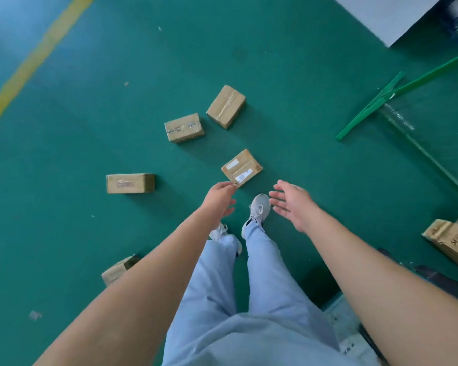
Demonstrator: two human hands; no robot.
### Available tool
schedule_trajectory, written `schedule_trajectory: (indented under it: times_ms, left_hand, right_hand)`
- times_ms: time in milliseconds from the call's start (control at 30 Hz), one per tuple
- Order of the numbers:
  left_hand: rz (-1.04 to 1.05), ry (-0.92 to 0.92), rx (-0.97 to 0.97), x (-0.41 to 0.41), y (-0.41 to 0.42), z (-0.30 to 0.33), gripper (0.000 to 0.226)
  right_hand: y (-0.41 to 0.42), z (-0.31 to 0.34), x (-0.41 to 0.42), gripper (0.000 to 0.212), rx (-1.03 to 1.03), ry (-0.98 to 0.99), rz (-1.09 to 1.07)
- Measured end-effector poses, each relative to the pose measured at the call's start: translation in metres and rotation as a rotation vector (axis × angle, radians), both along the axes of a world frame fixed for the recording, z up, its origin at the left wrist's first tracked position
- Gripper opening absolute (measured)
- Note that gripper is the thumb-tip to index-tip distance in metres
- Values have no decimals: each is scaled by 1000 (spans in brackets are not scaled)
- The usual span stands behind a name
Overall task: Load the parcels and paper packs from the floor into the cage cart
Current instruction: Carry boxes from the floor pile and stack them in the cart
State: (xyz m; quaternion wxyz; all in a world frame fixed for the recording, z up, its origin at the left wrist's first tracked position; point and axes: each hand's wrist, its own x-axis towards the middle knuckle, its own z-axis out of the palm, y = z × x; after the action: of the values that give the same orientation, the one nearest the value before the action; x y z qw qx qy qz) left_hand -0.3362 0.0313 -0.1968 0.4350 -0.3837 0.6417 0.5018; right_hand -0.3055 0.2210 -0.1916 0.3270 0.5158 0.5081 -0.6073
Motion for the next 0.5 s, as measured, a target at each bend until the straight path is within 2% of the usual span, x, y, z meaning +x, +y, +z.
schedule_trajectory:
  times_ms: [300,500]
  left_hand:
    - [49,-137,-23,-38,-3,-185,32]
    - [85,-206,-74,-56,-17,-318,21]
  right_hand:
    - [13,-178,-59,32,54,-114,215]
    - [9,-314,-83,33,99,-188,325]
